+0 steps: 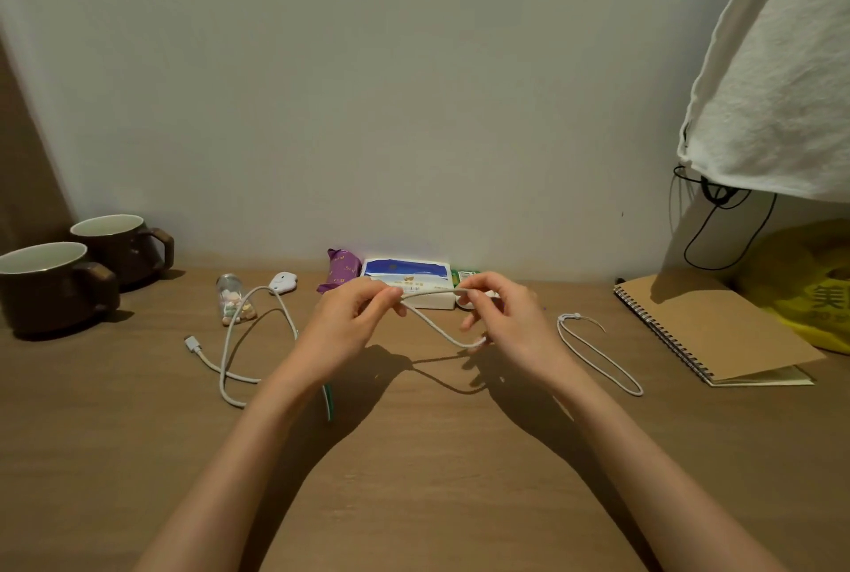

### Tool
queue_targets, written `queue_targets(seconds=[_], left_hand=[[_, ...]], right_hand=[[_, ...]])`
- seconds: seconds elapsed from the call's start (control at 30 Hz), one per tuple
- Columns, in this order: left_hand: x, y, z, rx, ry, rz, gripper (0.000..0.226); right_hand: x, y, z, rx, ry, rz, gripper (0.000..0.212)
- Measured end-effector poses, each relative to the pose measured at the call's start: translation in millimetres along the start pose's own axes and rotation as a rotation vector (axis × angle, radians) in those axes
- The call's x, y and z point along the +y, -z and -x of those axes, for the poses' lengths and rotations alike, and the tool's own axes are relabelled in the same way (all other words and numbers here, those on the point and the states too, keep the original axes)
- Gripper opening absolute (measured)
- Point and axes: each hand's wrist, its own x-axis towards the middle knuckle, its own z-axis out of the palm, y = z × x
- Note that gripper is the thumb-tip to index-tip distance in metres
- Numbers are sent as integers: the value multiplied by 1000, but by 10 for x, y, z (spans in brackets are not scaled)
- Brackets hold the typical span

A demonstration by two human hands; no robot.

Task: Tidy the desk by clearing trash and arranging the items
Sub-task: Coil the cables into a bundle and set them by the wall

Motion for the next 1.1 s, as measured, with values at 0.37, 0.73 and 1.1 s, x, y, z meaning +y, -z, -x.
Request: queue_targets(seconds=[0.37, 0.73, 1.1], left_hand=[[24, 3, 22, 44, -124, -75, 17], [-7, 147, 7, 221, -64, -83, 19], [20, 32, 50, -43, -135, -157, 42]], right_hand=[[-229, -155, 105, -340, 197, 453, 53], [-144, -60, 123, -305, 129, 284, 16], [-106, -23, 68, -12, 45, -82, 7]])
